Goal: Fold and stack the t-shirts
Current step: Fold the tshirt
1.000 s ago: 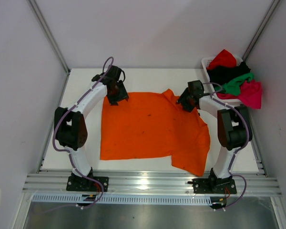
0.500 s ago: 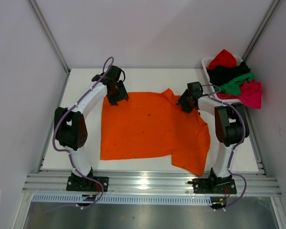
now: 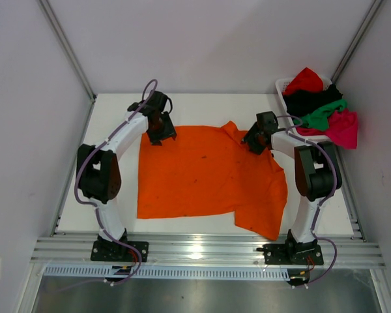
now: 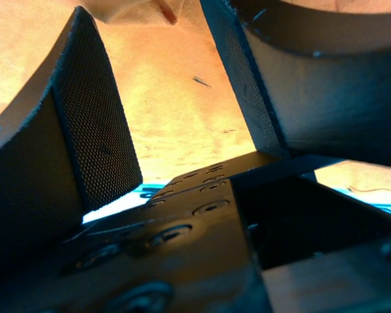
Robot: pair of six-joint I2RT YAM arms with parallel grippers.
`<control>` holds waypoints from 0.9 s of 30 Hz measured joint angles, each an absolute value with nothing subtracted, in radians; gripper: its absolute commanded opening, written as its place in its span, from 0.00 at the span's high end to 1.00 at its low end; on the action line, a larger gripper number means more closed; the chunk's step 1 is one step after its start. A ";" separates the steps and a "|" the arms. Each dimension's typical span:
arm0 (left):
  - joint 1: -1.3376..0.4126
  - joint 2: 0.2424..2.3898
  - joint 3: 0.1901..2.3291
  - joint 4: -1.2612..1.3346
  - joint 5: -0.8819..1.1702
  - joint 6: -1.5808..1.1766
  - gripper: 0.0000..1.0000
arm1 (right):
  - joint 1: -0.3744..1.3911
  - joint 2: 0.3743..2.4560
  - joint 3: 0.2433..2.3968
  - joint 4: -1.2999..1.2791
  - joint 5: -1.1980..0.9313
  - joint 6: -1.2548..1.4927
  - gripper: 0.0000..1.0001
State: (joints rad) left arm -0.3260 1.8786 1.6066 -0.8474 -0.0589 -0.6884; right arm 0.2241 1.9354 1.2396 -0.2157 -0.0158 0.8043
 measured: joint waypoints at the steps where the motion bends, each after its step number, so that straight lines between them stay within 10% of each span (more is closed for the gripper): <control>1: -0.327 1.879 1.607 -0.847 -0.059 -0.688 0.39 | 0.224 1.931 1.238 -0.218 -0.016 0.804 0.45; 27: -0.333 1.897 1.607 -0.847 -0.058 -0.687 0.39 | 0.217 1.943 1.265 -0.234 -0.015 0.804 0.47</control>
State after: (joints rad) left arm -0.3328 1.8965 1.6066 -0.8474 -0.0582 -0.6872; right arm 0.2169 1.9430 1.2652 -0.2344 -0.0154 0.8036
